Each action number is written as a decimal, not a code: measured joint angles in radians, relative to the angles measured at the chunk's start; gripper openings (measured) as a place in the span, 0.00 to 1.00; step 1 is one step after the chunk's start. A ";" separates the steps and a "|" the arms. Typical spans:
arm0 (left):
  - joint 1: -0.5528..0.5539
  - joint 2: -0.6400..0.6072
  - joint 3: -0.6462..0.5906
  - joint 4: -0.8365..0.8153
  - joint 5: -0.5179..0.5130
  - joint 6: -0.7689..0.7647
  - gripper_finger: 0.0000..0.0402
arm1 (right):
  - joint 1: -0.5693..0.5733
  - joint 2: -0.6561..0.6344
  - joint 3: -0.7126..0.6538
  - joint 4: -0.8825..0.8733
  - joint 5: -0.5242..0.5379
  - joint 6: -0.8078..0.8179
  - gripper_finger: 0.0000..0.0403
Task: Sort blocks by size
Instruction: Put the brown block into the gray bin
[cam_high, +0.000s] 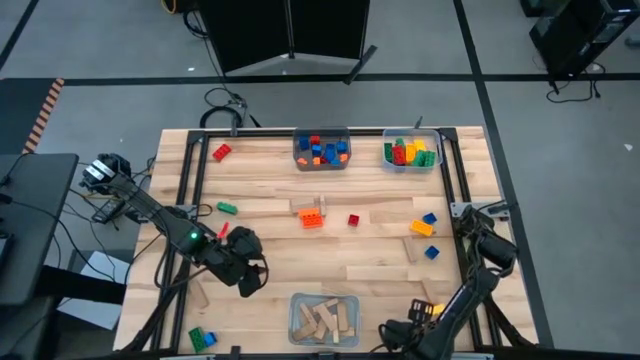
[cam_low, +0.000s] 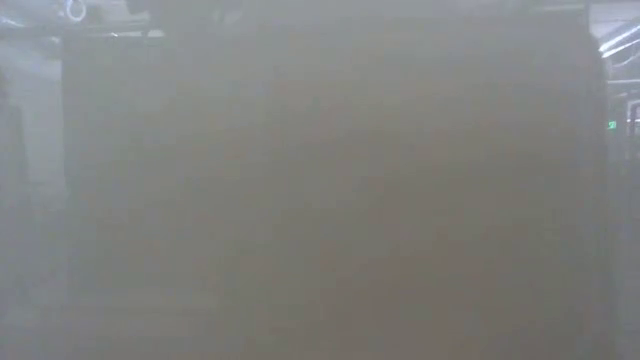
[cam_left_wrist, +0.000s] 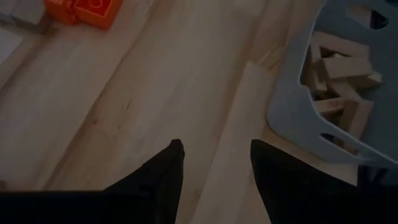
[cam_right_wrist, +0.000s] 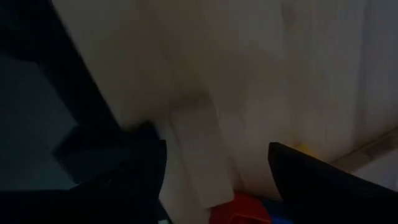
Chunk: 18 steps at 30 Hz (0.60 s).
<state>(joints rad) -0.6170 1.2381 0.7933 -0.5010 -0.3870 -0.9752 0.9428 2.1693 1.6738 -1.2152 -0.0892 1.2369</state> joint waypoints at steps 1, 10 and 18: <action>0.000 0.000 0.000 0.009 0.000 0.000 0.48 | 0.004 0.000 -0.010 0.000 -0.005 0.000 0.73; 0.000 0.000 0.000 0.060 0.000 0.001 0.48 | 0.016 -0.012 -0.143 0.157 -0.055 0.022 0.64; 0.000 0.000 0.000 0.146 0.000 0.001 0.48 | 0.016 -0.014 -0.160 0.205 -0.055 0.038 0.29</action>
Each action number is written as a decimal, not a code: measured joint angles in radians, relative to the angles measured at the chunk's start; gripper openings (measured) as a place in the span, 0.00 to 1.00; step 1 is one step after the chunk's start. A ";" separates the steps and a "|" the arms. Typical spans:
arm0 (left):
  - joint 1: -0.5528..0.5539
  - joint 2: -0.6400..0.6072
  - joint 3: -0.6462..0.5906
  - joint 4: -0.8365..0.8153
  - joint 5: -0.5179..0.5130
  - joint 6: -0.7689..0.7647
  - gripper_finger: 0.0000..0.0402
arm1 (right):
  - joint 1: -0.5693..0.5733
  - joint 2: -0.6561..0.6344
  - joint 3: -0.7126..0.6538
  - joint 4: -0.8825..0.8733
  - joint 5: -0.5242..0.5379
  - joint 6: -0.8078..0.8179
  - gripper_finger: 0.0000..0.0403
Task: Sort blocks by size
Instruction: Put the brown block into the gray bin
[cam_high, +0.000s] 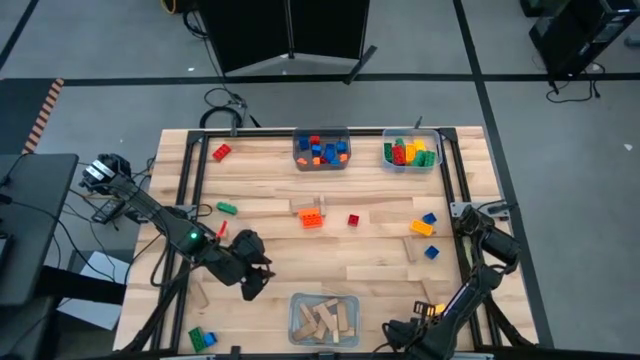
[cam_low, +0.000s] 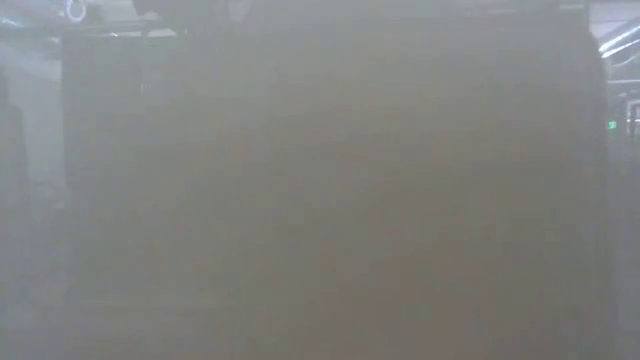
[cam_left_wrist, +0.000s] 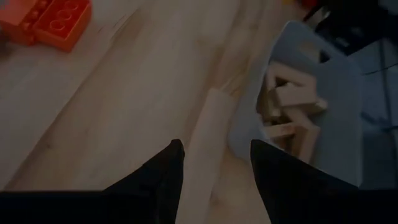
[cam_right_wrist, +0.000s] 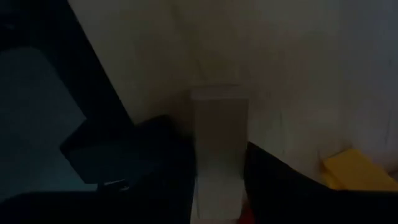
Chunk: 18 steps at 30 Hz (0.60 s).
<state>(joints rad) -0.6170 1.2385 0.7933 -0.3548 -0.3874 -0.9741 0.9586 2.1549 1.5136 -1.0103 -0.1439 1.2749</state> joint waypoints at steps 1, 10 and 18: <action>0.000 0.000 0.000 0.015 0.000 0.000 0.48 | -0.001 -0.002 0.005 -0.008 0.000 0.006 0.29; 0.000 0.000 0.000 0.111 -0.001 0.072 0.48 | -0.040 -0.073 0.147 -0.237 0.093 0.075 0.29; 0.000 -0.001 0.000 0.101 -0.001 0.111 0.48 | -0.114 -0.157 0.371 -0.332 0.320 0.114 0.29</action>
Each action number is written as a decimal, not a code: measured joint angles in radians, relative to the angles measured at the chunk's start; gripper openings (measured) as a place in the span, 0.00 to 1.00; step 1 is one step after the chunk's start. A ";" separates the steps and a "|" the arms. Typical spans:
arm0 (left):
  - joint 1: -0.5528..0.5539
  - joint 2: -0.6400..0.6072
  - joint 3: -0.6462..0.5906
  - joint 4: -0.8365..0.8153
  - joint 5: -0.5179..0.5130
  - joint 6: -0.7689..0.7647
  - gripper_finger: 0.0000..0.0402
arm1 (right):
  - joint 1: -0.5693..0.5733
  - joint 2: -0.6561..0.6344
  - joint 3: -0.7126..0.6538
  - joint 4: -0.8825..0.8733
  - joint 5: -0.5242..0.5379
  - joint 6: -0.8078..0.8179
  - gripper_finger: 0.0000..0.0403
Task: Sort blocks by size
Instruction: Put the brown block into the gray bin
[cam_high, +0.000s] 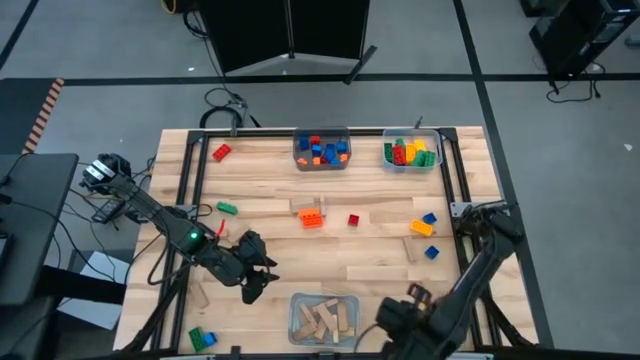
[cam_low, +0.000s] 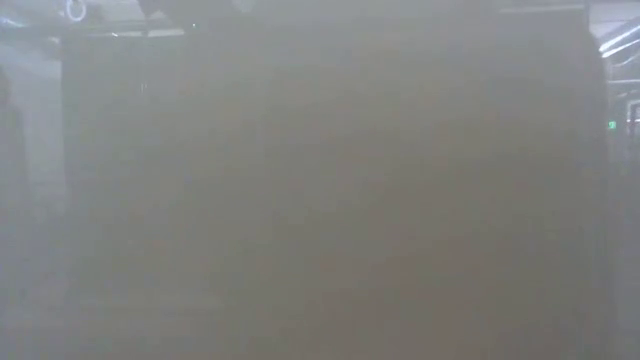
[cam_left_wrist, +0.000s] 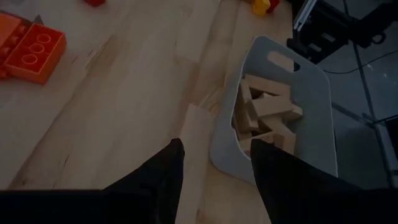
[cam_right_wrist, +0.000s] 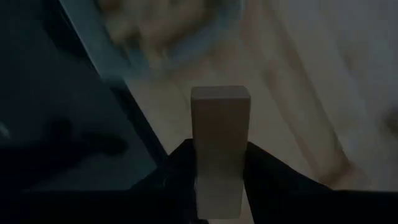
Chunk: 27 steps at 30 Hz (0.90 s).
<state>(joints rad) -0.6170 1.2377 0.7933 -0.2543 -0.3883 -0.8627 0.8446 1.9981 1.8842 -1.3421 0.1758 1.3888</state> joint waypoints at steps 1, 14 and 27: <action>0.000 0.000 0.000 0.000 0.000 0.000 0.48 | -0.015 0.000 0.025 0.000 0.028 -0.001 0.29; 0.000 0.000 0.000 0.026 0.000 -0.005 0.48 | -0.175 0.093 0.061 0.264 0.070 0.096 0.29; 0.000 0.000 0.000 0.062 0.009 -0.008 0.48 | -0.170 0.139 0.061 0.294 0.022 0.077 0.49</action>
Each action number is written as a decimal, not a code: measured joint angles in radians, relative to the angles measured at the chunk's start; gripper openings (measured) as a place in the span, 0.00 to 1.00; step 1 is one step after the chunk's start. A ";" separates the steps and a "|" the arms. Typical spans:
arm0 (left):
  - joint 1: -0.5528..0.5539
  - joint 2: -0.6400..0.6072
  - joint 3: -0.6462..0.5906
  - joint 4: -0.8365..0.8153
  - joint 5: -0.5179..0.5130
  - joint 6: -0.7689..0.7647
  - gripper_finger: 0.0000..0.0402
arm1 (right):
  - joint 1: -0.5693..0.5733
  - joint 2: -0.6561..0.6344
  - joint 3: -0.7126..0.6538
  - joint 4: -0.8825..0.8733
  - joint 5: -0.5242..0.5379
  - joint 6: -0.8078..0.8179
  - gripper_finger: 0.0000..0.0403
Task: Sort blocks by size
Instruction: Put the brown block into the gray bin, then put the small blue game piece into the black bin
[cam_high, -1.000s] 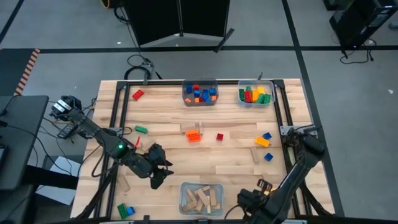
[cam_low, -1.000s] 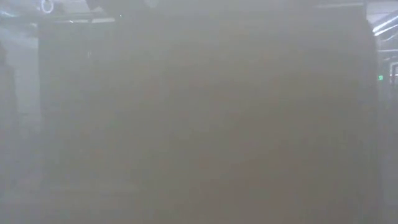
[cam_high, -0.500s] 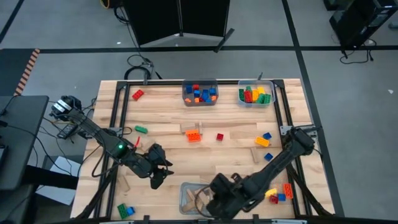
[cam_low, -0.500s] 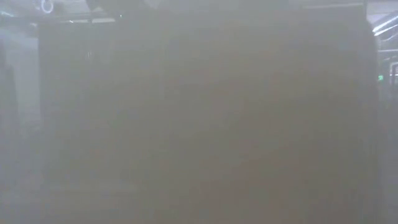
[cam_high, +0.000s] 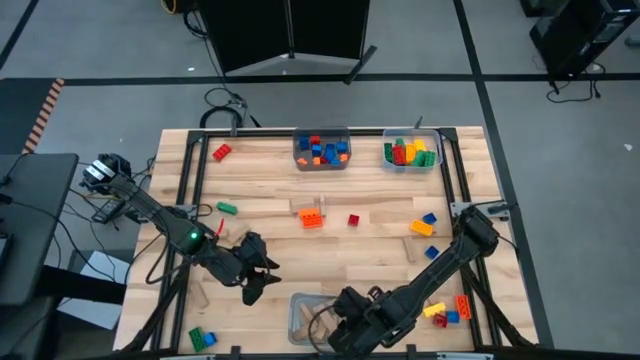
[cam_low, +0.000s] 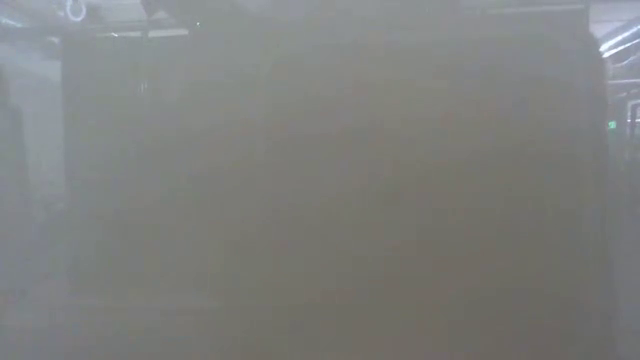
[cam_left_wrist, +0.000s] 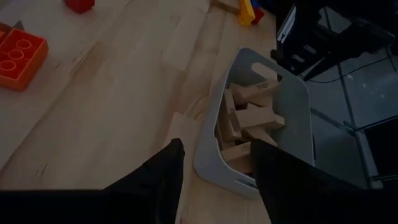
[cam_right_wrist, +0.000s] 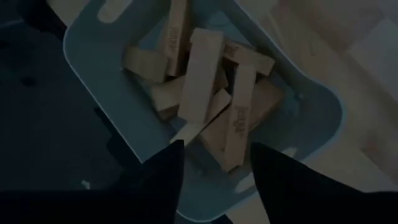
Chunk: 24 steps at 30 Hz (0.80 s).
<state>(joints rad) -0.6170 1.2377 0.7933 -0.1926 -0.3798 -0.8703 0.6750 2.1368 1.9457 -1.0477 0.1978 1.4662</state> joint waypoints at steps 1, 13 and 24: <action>0.000 0.000 0.000 0.000 0.000 0.000 0.48 | -0.001 -0.002 0.000 -0.002 0.000 -0.009 0.50; 0.000 0.000 0.000 0.055 0.000 -0.003 0.48 | -0.044 -0.043 0.001 -0.276 -0.105 -0.213 0.50; 0.001 0.000 0.000 0.076 0.000 0.004 0.48 | -0.139 -0.210 -0.116 -0.497 0.050 -0.318 0.49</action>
<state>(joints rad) -0.6159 1.2381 0.7937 -0.1163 -0.3801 -0.8665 0.5357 1.9271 1.8296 -1.5444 0.2475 1.1482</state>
